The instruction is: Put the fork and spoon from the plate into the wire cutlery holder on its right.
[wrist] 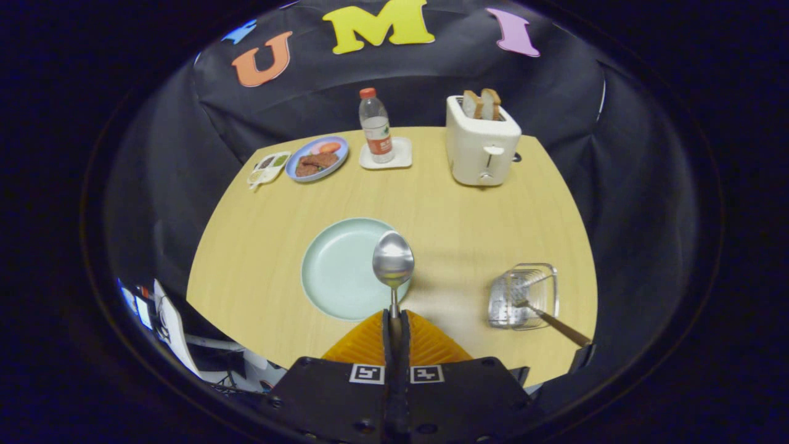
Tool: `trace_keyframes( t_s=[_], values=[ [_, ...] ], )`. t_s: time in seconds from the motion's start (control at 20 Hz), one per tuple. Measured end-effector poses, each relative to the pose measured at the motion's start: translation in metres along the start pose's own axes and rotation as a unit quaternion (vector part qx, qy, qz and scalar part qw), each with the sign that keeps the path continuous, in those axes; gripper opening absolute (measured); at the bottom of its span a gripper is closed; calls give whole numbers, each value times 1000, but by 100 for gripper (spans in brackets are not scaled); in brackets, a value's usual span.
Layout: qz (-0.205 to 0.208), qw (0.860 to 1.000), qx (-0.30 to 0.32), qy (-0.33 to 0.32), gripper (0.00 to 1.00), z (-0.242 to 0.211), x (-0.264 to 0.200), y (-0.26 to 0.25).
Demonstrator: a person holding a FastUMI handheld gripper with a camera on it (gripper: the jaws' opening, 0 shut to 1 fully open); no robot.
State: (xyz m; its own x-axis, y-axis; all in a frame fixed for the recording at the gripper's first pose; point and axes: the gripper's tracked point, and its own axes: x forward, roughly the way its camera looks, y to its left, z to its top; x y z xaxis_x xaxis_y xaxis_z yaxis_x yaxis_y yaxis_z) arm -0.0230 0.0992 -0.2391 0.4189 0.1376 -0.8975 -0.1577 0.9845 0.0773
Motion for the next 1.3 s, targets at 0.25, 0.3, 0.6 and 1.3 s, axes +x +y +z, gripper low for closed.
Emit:
trace_keyframes(
  t_s=[0.25,0.3,0.6,1.3],
  values=[
    [-15,999,29,23,1,6,-31,-70],
    [-21,999,29,27,0,7,-34,-83],
    [-24,996,47,77,0,-5,-30,-130],
    [-1,976,114,183,1,-37,13,-154]
  ],
)
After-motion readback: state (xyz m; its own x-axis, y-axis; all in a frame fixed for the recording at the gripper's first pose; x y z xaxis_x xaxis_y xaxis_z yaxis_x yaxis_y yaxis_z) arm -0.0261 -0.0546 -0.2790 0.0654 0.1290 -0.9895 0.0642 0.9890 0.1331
